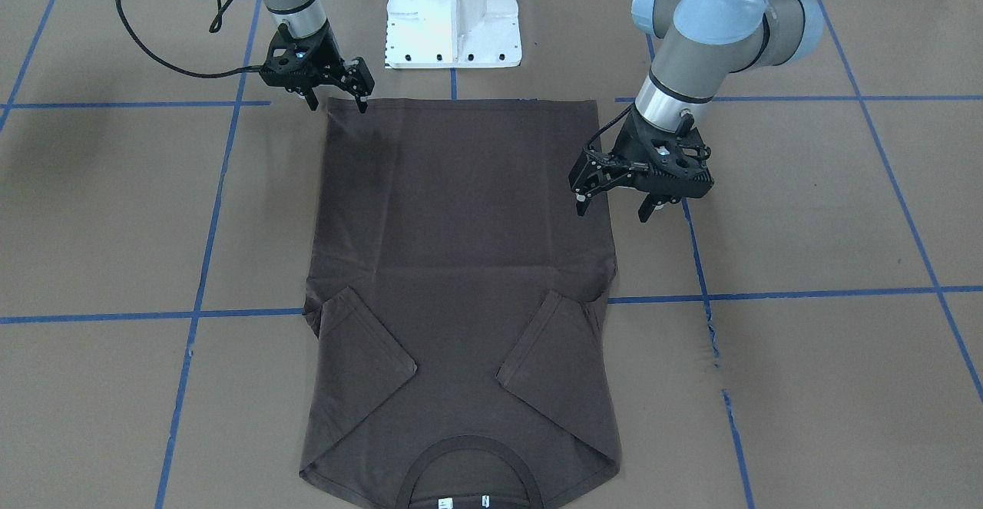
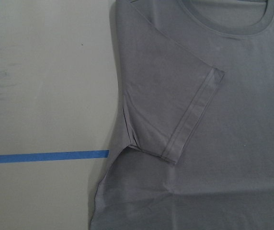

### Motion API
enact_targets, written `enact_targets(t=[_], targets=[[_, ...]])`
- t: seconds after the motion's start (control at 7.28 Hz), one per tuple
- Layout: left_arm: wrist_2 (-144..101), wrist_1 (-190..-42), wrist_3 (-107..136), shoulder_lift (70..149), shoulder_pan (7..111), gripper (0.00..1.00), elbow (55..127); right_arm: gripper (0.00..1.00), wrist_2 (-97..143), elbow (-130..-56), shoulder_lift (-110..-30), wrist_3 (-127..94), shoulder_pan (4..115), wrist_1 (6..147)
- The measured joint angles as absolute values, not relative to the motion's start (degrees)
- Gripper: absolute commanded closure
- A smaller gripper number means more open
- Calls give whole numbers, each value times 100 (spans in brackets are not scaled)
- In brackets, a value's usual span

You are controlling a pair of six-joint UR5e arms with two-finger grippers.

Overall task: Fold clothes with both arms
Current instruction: 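Move the right gripper to the hem corner nearest the robot while the left gripper withdraws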

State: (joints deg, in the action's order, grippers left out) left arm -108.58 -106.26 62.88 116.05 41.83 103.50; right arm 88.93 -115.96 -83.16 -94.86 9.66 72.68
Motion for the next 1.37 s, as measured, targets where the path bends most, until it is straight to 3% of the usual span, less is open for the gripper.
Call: enact_targets(t=[0.69,0.82,0.96,1.1,1.37], targets=[[-10856,-10642,6293,11602,4184,0,10353,2,9094,-11508,-8360,-9495,881,7277],[-10855,-10643,6293,11602,4183,0,10354,31,9127,-11527,-8360,-9498,843,7277],[-10853,-10643,6293,11602,4183,0,10356,77,9145,-11540,-8363,-9502,815,7277],[-10849,-10644,6293,11602,4184,0,10364,100,9186,-11559,-8370,-9504,805,7279],[-10846,-10643,6293,11603,4183,0,10379,100,9284,-11588,-8405,-9502,808,7284]])
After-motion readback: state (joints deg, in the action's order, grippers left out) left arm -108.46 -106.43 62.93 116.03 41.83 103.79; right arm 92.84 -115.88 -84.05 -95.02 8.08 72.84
